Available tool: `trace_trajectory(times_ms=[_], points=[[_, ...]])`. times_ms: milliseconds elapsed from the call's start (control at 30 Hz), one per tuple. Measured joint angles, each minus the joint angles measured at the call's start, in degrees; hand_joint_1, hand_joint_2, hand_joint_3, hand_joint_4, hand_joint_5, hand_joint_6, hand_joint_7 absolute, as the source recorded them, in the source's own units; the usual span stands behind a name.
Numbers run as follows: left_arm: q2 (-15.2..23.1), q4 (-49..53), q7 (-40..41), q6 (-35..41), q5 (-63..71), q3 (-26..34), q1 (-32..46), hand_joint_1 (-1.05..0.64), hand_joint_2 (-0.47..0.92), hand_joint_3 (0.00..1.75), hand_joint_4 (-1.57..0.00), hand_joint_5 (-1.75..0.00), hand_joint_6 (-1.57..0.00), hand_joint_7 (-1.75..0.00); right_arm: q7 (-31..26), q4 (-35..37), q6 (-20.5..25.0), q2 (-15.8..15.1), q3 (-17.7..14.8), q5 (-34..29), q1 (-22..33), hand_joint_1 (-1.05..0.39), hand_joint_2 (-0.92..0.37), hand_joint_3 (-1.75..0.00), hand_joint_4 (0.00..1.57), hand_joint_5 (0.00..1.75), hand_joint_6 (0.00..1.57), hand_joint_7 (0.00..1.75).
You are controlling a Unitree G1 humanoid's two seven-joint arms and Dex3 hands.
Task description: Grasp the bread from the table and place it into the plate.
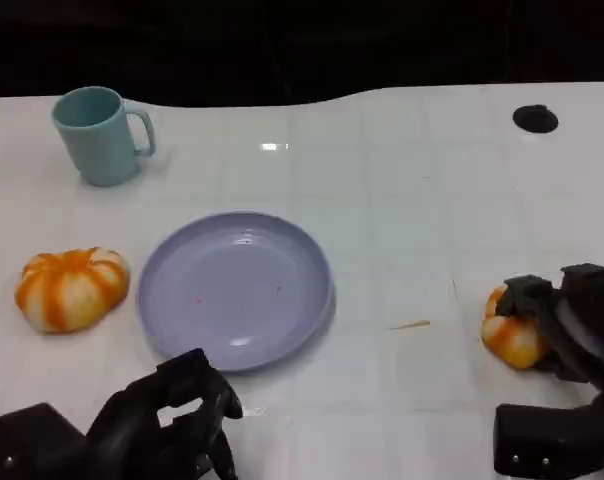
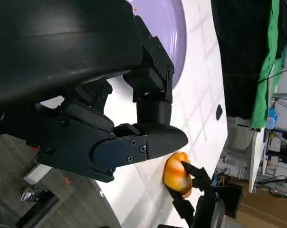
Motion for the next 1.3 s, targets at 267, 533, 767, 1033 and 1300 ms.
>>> trace_trajectory(times_ms=[267,533,767,1033,1300], points=[[0.0,0.0,0.0,0.0,0.0,0.0,0.0,-0.73,0.92,0.60,-0.79,-1.75,-0.64,-1.58,-4.6,2.4,-2.0,0.0,0.9,0.9,-0.7,-0.11,-0.83,-0.09,0.95,1.75,0.79,1.65],[-0.1,0.0,0.0,-0.1,0.0,0.0,0.0,-0.72,0.92,0.60,-0.79,-1.75,-0.63,-1.58,-7.8,-1.4,-4.6,-0.1,0.4,2.7,-0.5,-0.06,-0.29,-1.21,1.00,1.75,0.82,1.63],[-0.1,0.0,0.0,-0.2,0.0,0.0,0.0,-0.73,0.92,0.60,-0.79,-1.75,-0.63,-1.59,-7.2,-7.3,-7.4,0.4,0.0,5.5,0.1,-0.07,-0.20,-1.41,1.03,1.75,0.86,1.58],[-0.1,-0.1,0.0,-0.2,0.0,0.0,0.2,-0.72,0.92,0.61,-0.79,-1.75,-0.63,-1.59,-5.1,-8.4,-13.4,5.3,0.8,9.3,-1.7,-0.13,-0.22,-1.40,1.03,1.75,0.87,1.57],[-0.1,-0.1,0.0,-0.2,0.0,-0.1,0.3,-0.72,0.92,0.60,-0.79,-1.75,-0.63,-1.58,-3.4,-5.1,-15.2,10.9,2.1,9.9,-6.8,-0.11,-0.20,-1.46,1.04,1.75,0.93,1.47]])
